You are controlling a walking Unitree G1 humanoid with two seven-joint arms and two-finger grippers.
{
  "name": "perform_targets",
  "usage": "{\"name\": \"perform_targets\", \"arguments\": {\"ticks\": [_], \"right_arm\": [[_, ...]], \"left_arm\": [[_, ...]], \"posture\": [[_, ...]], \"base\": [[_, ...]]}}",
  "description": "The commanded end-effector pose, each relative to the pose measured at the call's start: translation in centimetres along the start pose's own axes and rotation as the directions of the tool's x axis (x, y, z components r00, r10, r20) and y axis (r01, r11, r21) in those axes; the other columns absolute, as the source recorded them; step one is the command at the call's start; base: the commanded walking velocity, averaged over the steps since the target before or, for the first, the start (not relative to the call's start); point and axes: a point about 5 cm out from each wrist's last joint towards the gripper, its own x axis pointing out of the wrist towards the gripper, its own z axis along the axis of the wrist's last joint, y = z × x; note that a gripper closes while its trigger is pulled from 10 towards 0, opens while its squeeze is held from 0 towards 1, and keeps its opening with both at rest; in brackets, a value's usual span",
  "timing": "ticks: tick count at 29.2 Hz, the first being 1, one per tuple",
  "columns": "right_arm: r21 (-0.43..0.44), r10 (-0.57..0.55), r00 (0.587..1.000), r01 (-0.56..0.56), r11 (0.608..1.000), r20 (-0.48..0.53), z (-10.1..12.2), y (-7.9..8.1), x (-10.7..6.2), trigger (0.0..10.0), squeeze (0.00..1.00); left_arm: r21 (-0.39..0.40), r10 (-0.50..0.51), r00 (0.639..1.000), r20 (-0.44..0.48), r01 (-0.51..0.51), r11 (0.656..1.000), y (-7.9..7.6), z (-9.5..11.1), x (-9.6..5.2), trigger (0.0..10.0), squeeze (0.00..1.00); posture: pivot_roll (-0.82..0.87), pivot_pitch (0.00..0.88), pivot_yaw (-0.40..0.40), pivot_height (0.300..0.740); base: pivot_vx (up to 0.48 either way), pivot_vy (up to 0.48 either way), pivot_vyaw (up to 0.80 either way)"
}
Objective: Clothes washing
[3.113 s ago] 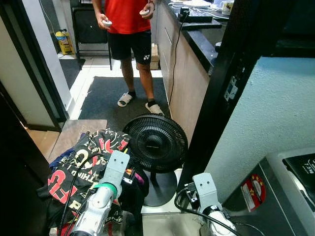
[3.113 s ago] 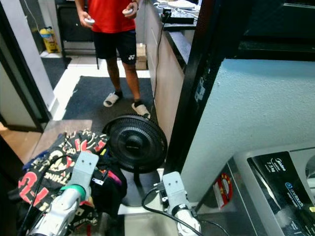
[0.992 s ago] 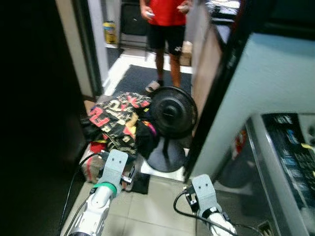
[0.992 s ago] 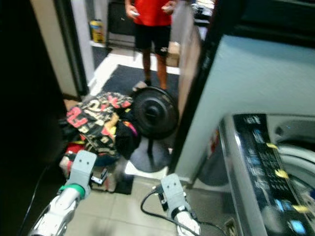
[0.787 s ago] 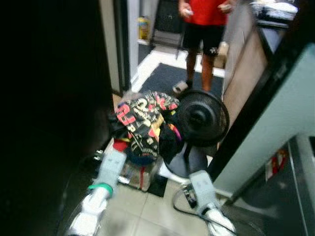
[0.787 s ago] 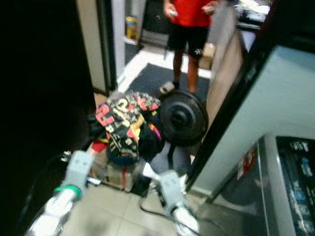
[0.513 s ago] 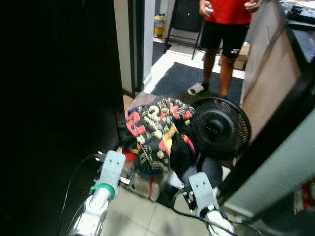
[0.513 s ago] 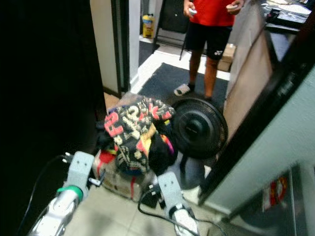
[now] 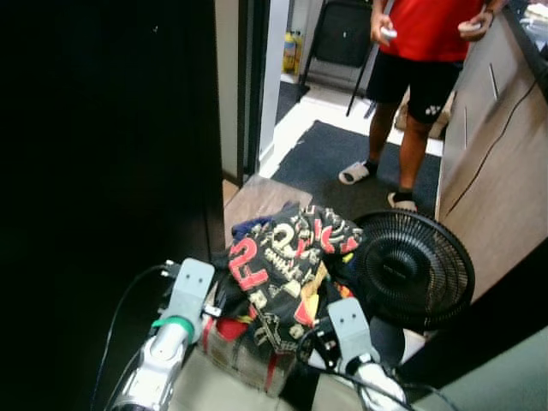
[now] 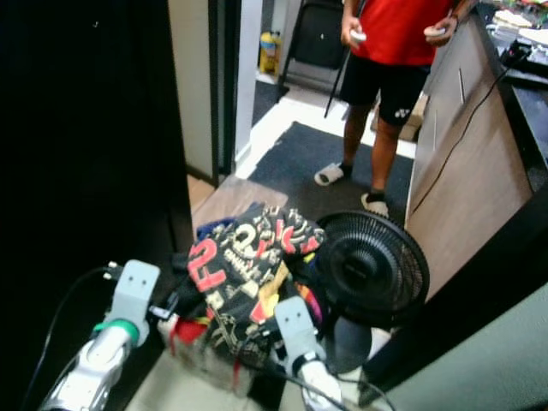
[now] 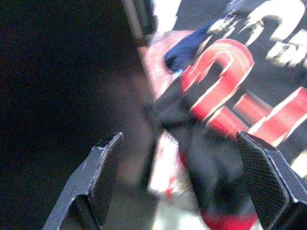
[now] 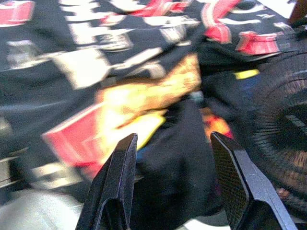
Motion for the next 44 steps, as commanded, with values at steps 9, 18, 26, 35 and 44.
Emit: {"name": "perform_targets", "arguments": {"ticks": [9, 18, 26, 35, 44], "right_arm": [[-0.008, -0.018, 1.0, 0.018, 1.0, -0.015, -0.3, -0.3, -0.2, 10.0, 0.0], [-0.012, -0.04, 0.999, 0.039, 0.999, -0.01, -0.3, -0.8, -0.2, 10.0, 0.0], [-0.035, -0.079, 0.995, 0.081, 0.996, 0.064, 1.2, -2.2, 0.4, 10.0, 0.0], [-0.061, -0.065, 0.989, 0.073, 0.995, 0.132, 2.6, -1.6, 0.8, 10.0, 0.0], [-0.057, -0.087, 0.982, 0.097, 0.994, 0.167, 3.3, -1.8, 0.9, 10.0, 0.0]], "left_arm": [[0.007, -0.021, 0.999, -0.031, 0.021, 1.0, -0.5, -0.7, -0.2, 10.0, 0.0], [-0.001, -0.024, 0.999, -0.039, 0.024, 1.0, -0.5, -0.8, -0.2, 10.0, 0.0], [-0.051, -0.145, 0.989, 0.01, 0.145, 0.988, -1.8, 0.1, -0.5, 10.0, 0.0], [0.037, -0.222, 0.973, 0.07, 0.22, 0.975, -2.9, 1.2, -0.6, 10.0, 0.0], [0.081, -0.272, 0.958, 0.09, 0.266, 0.961, -4.1, 1.3, -1.0, 10.0, 0.0]], "posture": [[0.11, 0.0, 0.014, 0.74], [0.11, 0.0, 0.019, 0.74], [0.11, 0.0, 0.028, 0.74], [0.1, 0.0, 0.029, 0.74], [0.1, 0.0, 0.033, 0.74]], "base": [[0.433, 0.0, -0.09], [0.071, 0.0, 0.0], [0.0, 0.0, 0.0], [0.0, 0.0, 0.0], [0.0, 0.0, 0.0]]}}
